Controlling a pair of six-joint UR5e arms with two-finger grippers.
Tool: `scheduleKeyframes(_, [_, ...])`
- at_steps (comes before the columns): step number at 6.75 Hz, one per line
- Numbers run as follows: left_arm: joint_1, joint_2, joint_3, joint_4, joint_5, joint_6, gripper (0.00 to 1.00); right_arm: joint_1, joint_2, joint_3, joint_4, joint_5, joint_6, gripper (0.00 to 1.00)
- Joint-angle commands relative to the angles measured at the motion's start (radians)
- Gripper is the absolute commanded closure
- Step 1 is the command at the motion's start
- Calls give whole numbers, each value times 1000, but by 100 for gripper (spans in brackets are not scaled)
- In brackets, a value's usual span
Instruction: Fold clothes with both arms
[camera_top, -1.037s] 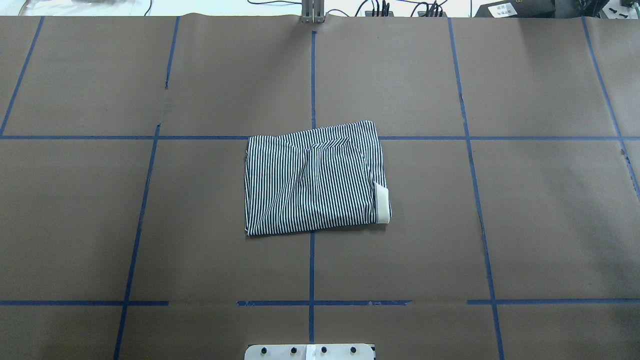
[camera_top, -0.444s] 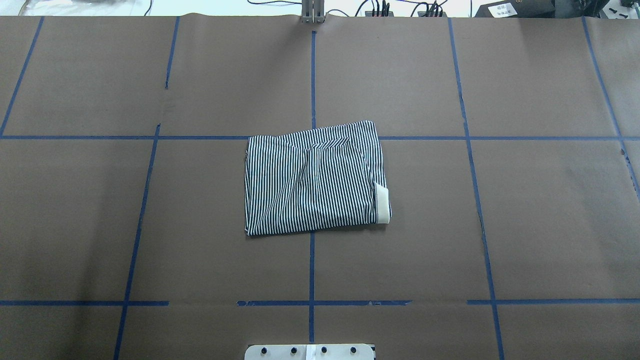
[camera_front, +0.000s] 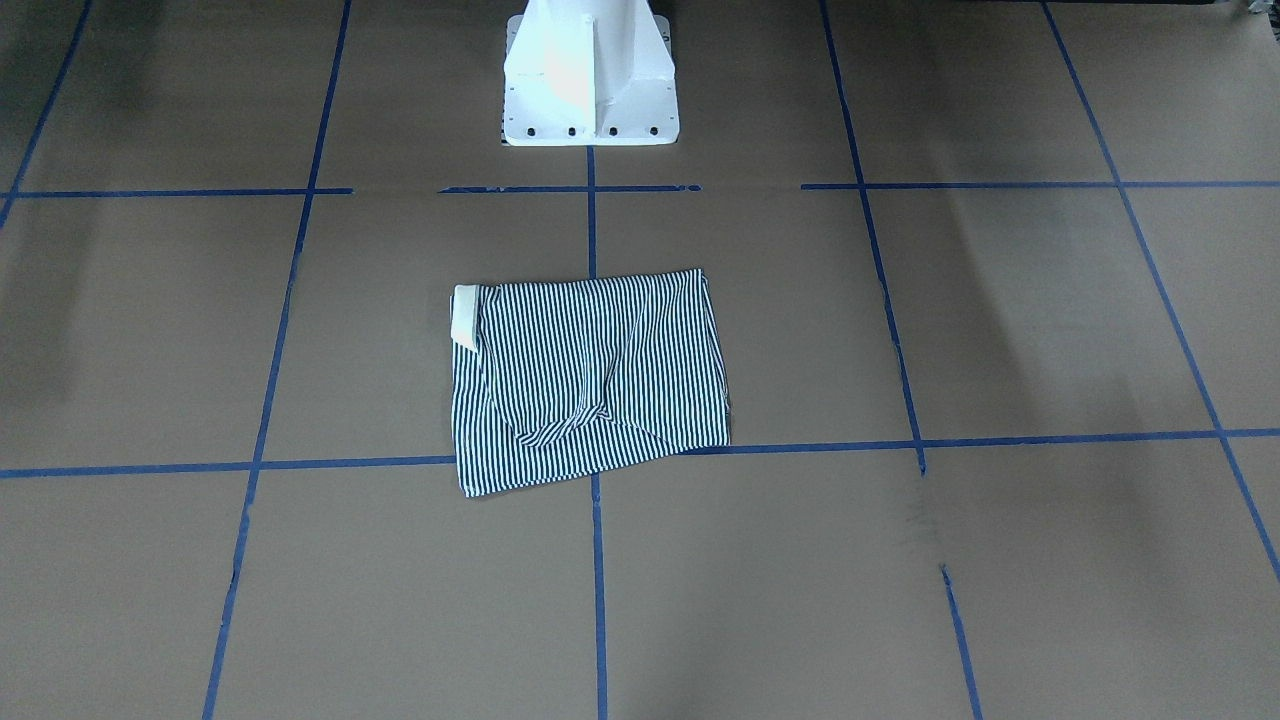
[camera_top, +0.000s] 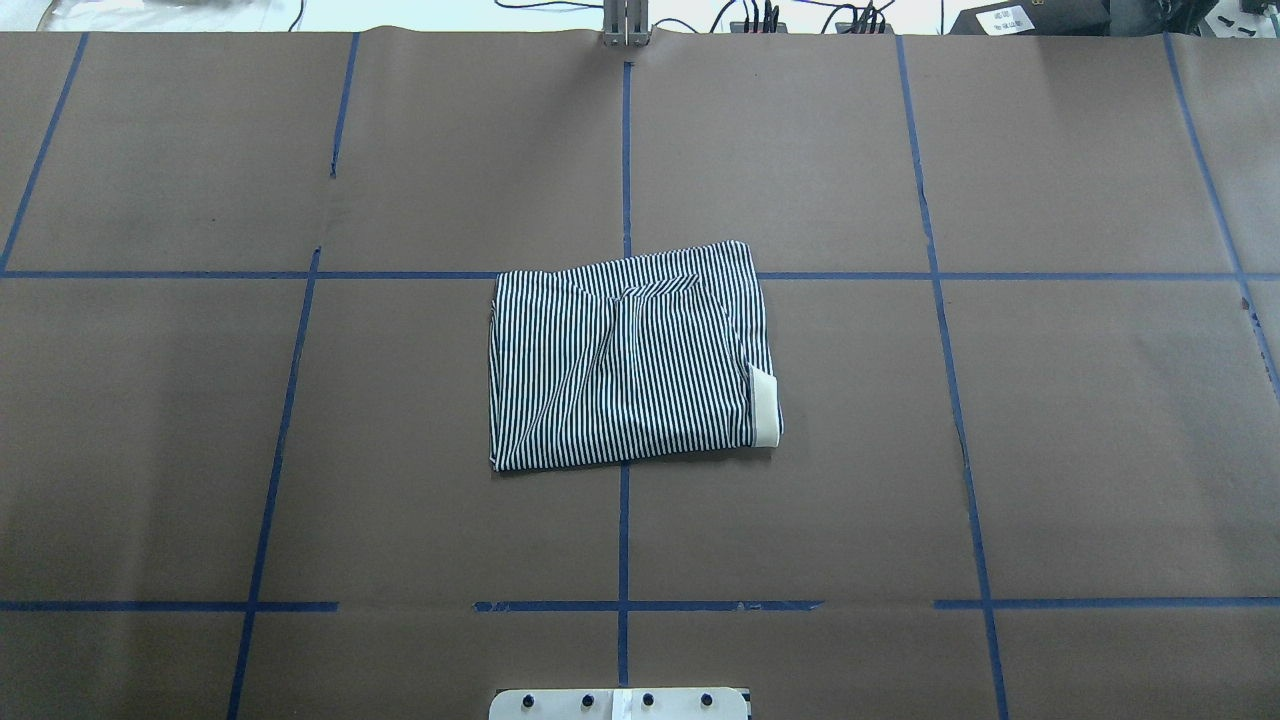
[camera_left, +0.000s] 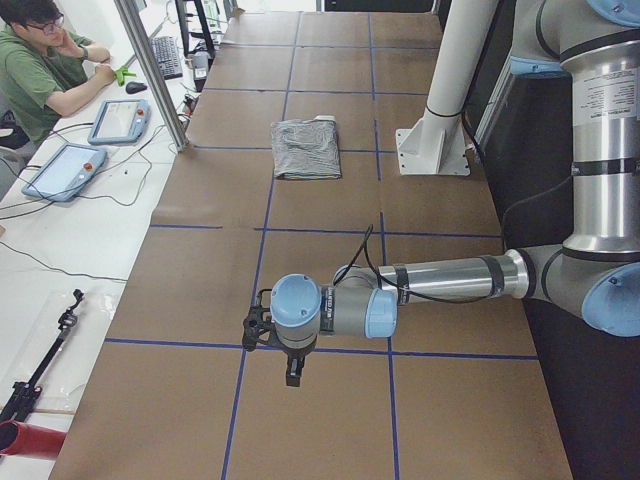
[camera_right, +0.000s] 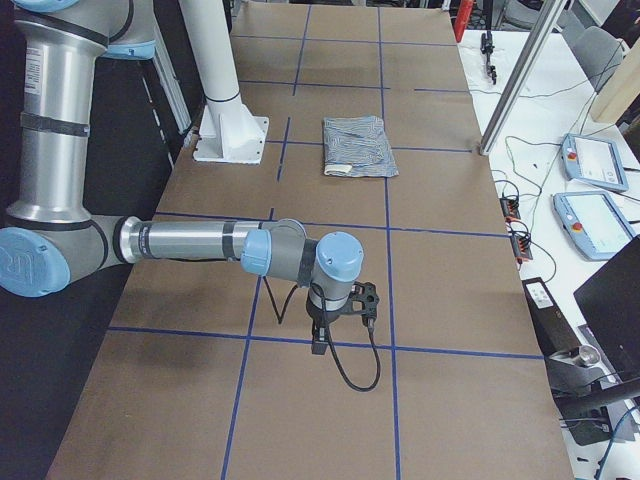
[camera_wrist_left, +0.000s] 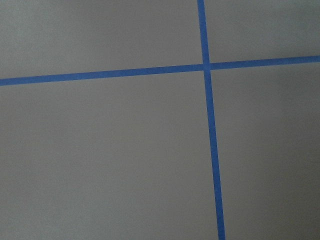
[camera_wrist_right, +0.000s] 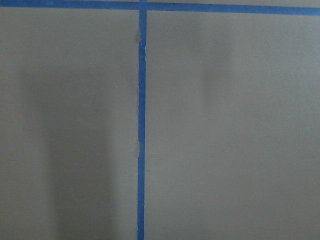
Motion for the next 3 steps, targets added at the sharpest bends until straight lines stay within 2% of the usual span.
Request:
scheduleKeyframes(1, [2, -8, -42, 3, 1, 1, 0, 0, 5, 1, -1, 4, 1, 0])
scheduleKeyframes(3, [2, -19, -70, 19, 1, -1, 0, 0, -1, 0, 1, -13, -12, 0])
